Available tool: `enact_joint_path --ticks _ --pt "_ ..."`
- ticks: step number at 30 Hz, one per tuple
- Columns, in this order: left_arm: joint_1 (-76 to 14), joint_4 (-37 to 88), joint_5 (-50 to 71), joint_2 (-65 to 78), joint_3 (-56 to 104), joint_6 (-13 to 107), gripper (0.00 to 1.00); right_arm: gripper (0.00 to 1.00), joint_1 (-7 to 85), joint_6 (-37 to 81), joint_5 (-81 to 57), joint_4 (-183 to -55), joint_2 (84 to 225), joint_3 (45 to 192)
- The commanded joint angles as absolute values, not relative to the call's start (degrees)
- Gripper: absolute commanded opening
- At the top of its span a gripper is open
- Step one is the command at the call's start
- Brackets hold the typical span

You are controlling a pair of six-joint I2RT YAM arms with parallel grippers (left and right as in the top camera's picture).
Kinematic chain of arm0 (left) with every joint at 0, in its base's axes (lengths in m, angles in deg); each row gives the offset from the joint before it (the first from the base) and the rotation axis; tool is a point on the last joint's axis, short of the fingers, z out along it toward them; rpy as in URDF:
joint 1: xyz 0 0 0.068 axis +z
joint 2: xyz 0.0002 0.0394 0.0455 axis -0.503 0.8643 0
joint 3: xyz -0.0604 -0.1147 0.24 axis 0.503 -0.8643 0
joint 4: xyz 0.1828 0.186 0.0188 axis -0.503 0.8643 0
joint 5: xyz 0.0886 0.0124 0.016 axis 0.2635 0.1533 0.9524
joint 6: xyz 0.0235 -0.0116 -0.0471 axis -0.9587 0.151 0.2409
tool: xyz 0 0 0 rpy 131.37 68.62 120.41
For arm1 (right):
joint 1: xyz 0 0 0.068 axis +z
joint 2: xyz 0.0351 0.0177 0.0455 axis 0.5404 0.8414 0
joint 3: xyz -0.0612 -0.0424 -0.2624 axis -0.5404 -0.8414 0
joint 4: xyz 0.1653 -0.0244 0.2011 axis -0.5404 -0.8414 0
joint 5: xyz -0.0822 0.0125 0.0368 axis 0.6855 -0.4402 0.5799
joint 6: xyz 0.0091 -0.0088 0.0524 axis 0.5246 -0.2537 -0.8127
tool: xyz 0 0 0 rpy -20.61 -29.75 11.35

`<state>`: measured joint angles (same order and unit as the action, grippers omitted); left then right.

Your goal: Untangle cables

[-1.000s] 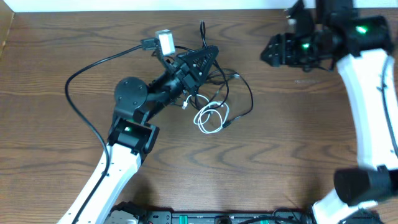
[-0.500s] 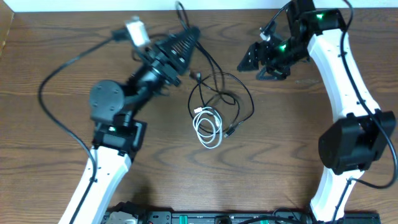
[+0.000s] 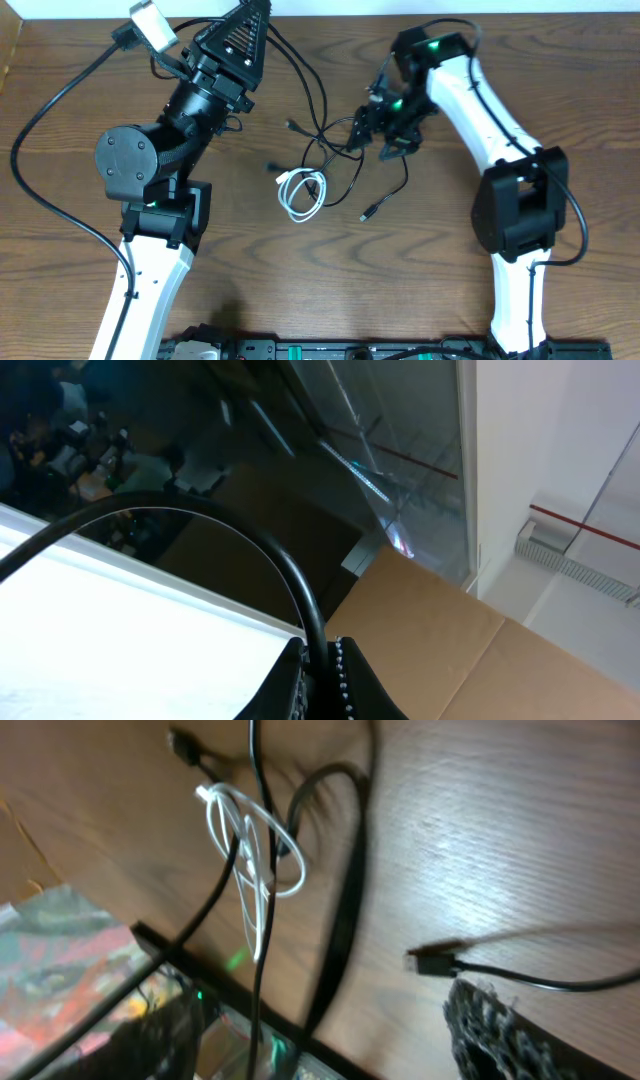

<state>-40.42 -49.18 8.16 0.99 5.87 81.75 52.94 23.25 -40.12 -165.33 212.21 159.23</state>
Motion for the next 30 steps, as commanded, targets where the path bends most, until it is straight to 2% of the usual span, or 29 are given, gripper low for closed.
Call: enact_joint_path --ticks 1,2,3,4,10,13,18,22,26,30 --pt "-40.1 -49.8 8.7 0.1 7.3 82.4 0.07 0.57 54.4 21.4 -40.6 -163.9 213.6 159.2" --pt "-40.0 -49.8 8.7 0.1 7.3 82.4 0.08 0.35 54.6 21.4 -40.6 -163.3 213.7 159.2" --pt "-39.5 -49.8 8.7 0.1 7.3 82.4 0.07 0.02 54.7 21.4 -39.7 -162.8 213.9 159.2" --pt "-39.0 -49.8 8.7 0.1 7.3 82.4 0.07 0.01 54.6 21.4 -38.1 -162.8 213.9 159.2" --pt "-30.4 -49.5 7.8 -0.1 7.4 83.5 0.08 0.01 49.9 16.0 -12.6 -167.1 213.9 159.2" --pt "-24.9 -49.4 5.3 0.0 7.4 85.8 0.08 0.03 45.6 15.8 -8.2 -169.1 213.8 159.3" --pt "-18.5 -47.2 1.5 0.0 7.3 86.7 0.07 0.16 37.7 16.5 -8.5 -170.5 213.6 159.3" --pt "-17.0 -44.0 0.7 0.1 7.3 86.4 0.07 0.27 33.8 18.6 -9.1 -171.0 213.4 159.3" --pt "-17.0 -43.5 0.7 0.6 7.3 86.3 0.08 0.29 32.2 21.3 -11.7 -171.5 212.7 159.3" --pt "-17.0 -43.0 0.7 1.2 7.3 86.3 0.07 0.30 33.1 34.0 -29.0 -172.7 211.6 159.3"
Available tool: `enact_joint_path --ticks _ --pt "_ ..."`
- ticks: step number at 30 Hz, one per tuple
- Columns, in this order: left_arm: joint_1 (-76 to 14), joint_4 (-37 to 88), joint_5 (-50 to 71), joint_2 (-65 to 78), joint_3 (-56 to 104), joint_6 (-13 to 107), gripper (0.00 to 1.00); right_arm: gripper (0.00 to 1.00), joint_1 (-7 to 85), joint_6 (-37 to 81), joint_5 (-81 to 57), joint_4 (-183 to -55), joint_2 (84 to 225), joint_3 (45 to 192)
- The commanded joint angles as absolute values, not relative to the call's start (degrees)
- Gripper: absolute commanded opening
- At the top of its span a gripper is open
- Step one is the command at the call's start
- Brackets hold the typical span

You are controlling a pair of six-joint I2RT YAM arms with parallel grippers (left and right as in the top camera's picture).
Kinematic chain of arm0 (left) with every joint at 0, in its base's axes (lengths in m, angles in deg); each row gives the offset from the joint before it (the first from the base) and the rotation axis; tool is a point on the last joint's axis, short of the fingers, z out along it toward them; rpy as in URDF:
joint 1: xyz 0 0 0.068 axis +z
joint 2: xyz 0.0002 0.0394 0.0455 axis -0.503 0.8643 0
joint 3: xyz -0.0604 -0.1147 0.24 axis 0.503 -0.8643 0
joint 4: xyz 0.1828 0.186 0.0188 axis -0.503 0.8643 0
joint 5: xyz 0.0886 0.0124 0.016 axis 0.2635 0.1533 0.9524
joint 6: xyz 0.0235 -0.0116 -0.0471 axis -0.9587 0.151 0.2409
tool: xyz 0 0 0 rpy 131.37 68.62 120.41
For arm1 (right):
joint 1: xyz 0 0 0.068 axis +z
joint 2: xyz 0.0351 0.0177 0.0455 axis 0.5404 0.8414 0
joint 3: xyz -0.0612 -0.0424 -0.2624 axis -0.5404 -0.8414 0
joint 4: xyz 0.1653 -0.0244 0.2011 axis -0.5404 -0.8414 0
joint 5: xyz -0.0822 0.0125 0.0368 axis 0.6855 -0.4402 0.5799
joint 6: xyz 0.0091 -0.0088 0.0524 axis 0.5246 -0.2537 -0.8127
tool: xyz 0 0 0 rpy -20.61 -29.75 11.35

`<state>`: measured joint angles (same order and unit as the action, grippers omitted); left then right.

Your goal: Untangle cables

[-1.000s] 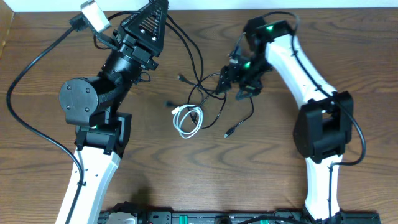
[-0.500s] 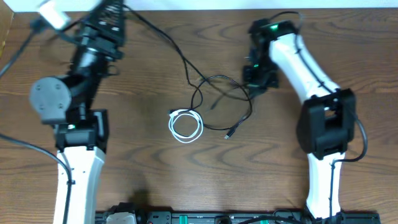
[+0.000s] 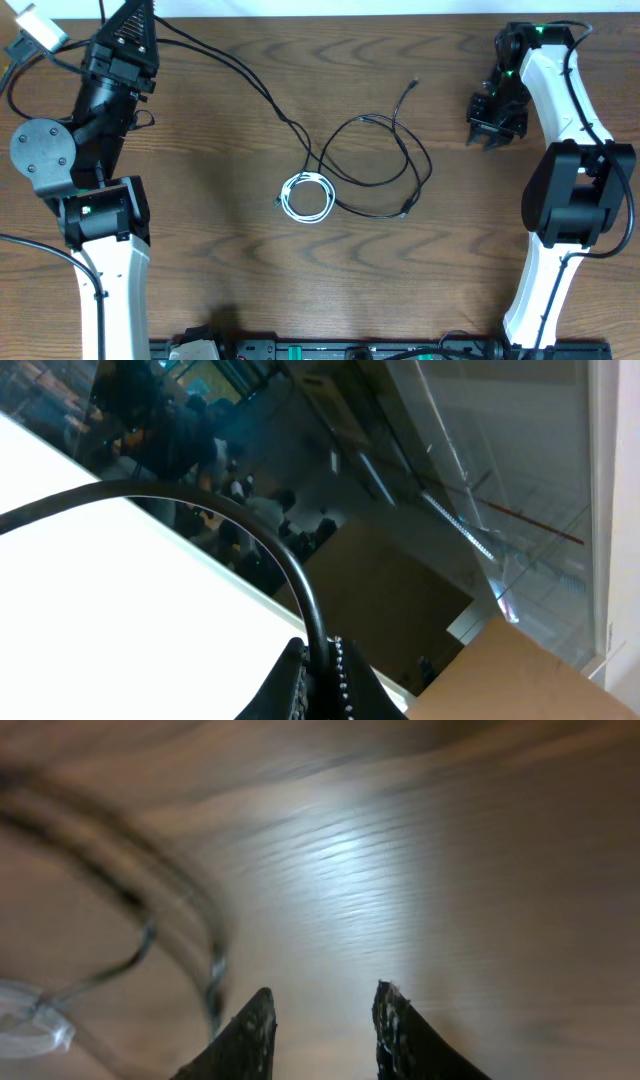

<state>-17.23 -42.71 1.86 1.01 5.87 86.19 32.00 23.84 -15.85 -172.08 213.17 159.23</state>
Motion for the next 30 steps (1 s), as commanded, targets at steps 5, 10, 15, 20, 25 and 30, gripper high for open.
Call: enact_joint_path --ticks 5,10,15,20,25,30 --pt "-17.0 -44.7 1.1 1.6 7.3 87.4 0.07 0.49 36.8 44.8 -37.5 -178.3 211.4 158.9" --pt "-17.0 -47.8 4.1 1.6 7.4 87.8 0.07 0.54 41.4 42.5 -32.0 -180.2 211.4 156.4" --pt "-17.0 -45.1 2.5 1.6 7.3 87.5 0.08 0.52 44.3 34.7 -23.3 -179.2 211.4 152.4" --pt "-17.0 -41.0 2.0 1.6 7.3 84.7 0.07 0.50 45.6 31.2 -22.1 -175.3 211.4 147.7" --pt "-17.0 -40.6 2.0 1.6 7.3 83.4 0.08 0.47 45.9 23.8 -16.6 -170.4 211.4 144.0" --pt "-17.0 -40.5 2.0 1.6 7.3 83.4 0.07 0.45 45.9 18.5 -15.7 -163.5 211.4 140.4"
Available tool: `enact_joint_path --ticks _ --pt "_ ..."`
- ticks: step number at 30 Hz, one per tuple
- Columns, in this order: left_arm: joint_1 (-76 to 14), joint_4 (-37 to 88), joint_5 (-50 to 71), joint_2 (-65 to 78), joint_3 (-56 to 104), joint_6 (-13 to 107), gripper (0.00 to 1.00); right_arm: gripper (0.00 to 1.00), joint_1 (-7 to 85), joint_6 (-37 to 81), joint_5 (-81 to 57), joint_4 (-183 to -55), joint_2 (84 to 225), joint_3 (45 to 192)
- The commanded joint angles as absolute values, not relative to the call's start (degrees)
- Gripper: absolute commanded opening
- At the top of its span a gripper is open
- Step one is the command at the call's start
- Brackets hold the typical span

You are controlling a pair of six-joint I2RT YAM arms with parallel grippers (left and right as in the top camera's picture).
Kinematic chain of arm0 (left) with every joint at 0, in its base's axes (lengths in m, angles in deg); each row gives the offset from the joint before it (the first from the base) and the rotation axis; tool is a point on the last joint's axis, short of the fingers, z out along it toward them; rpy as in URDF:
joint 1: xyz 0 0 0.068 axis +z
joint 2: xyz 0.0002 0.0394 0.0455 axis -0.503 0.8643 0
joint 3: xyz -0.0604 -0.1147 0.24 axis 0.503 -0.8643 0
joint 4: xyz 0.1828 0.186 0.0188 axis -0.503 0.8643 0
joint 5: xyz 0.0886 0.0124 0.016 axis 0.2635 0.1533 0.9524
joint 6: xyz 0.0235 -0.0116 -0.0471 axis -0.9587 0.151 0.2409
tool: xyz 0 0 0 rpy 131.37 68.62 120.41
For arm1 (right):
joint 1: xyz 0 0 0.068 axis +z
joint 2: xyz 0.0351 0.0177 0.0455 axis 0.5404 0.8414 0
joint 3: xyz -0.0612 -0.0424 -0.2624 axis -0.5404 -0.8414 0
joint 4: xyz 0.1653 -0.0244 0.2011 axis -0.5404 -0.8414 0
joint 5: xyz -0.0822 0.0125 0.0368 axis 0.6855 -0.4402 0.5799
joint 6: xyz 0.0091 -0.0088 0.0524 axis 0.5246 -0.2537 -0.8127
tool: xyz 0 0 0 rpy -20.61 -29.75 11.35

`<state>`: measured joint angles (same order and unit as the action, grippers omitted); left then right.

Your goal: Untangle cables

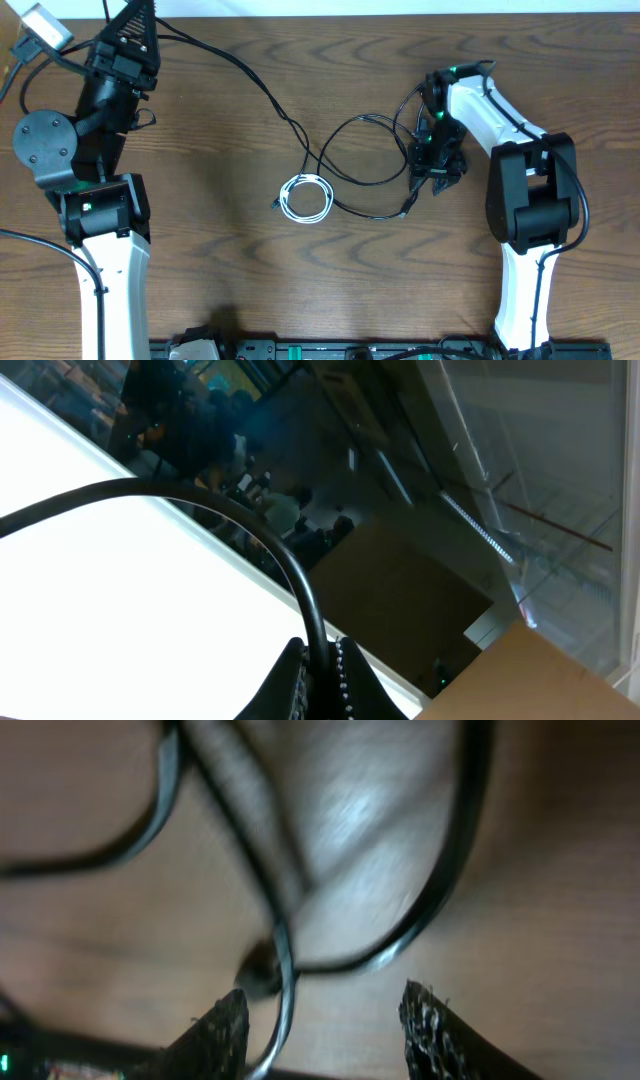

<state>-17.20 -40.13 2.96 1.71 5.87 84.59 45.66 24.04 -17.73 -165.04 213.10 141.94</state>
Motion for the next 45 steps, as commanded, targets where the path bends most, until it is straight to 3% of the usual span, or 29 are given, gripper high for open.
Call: enact_joint_path --ticks 1,4,6,9,21,30,41,45 --pt "-17.0 -40.4 2.0 1.6 7.3 83.4 0.07 0.45 46.0 17.7 -15.7 -162.2 211.4 139.7" --pt "-17.0 -39.8 1.9 1.6 7.3 83.3 0.07 0.44 46.1 16.2 -15.8 -159.1 211.4 138.3" --pt "-17.0 -38.9 1.7 1.6 7.3 82.2 0.07 0.38 46.2 16.1 -15.7 -157.5 211.4 137.9" --pt "-17.0 -36.5 0.9 1.6 7.3 80.5 0.07 0.01 46.1 15.8 -14.4 -155.1 211.4 138.0" --pt "-16.4 -27.9 1.4 1.6 7.3 69.0 0.07 0.01 33.3 8.4 14.2 -164.8 206.7 152.9" --pt "-11.9 -22.4 2.3 1.8 7.3 65.0 0.07 0.01 24.1 11.5 14.5 -165.6 195.8 163.4" --pt "-13.4 -11.2 2.4 5.8 7.3 57.0 0.07 0.01 26.9 15.2 12.9 -163.2 187.0 163.6" --pt "-15.3 -7.6 2.4 6.0 7.3 54.6 0.07 0.01 28.1 22.1 1.0 -162.3 186.8 163.6"
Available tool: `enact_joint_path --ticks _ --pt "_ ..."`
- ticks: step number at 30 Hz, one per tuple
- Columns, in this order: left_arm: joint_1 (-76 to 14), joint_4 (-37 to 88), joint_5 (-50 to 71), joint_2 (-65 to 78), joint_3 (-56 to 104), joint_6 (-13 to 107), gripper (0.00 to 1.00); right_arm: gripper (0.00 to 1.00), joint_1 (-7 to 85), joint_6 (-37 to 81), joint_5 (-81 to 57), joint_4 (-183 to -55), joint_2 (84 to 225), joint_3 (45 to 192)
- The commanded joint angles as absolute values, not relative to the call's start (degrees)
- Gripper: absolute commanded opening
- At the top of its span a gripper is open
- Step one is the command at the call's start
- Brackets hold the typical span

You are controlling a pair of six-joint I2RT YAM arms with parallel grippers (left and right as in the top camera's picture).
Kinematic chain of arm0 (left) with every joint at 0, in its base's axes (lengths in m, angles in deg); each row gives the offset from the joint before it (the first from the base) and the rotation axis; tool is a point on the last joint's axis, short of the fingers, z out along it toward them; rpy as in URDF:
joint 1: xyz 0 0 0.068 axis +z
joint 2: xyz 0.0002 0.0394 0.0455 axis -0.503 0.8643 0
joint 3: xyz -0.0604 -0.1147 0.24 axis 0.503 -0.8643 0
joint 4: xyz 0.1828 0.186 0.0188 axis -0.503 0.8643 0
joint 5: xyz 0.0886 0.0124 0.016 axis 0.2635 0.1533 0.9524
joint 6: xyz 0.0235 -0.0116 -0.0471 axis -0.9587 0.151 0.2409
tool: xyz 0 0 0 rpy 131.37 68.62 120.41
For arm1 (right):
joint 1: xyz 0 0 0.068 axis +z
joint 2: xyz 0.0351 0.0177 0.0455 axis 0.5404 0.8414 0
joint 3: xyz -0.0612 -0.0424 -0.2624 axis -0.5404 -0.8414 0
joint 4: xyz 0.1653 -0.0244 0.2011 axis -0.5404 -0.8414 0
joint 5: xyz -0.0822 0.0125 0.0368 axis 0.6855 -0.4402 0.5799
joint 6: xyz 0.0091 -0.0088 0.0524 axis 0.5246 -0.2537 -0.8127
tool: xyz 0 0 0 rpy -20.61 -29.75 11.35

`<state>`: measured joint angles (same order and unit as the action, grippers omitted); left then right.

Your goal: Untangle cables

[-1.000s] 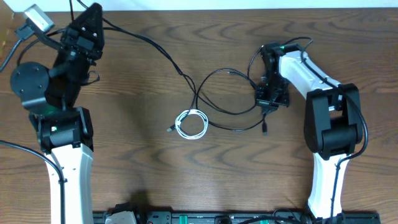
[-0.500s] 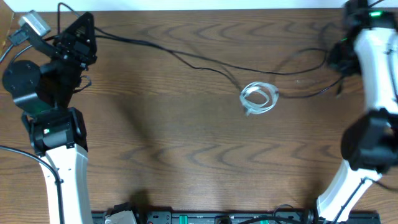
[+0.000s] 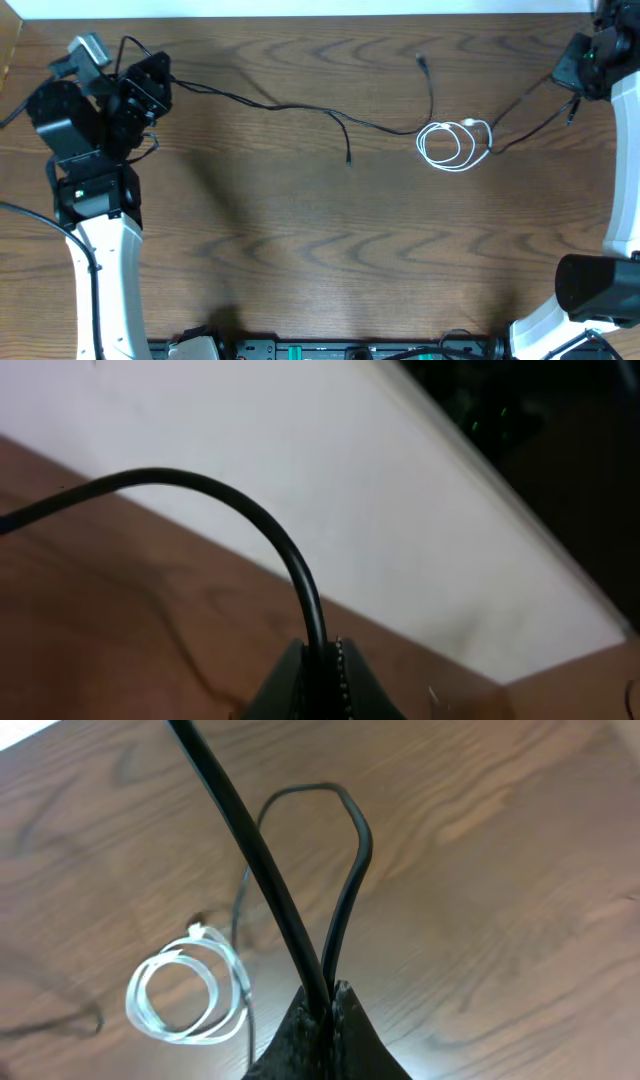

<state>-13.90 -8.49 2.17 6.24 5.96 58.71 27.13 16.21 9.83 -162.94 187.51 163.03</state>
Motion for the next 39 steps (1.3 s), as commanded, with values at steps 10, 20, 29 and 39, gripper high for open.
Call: enact_joint_path --ticks 10,20,29,39 --pt "-24.8 8.0 2.5 7.2 7.3 45.1 0.07 0.01 30.1 33.3 -16.6 -156.3 184.3 163.6" --pt "-32.4 24.0 10.7 11.1 7.3 39.7 0.08 0.01 30.1 35.5 -18.0 -151.4 179.0 163.6" --pt "-36.5 27.5 10.7 16.6 7.3 39.5 0.07 0.01 30.2 36.3 -26.2 -155.6 178.2 163.5" --pt "-38.9 26.2 10.7 17.8 7.3 38.4 0.08 0.01 35.1 36.4 -32.8 -163.9 179.7 163.4"
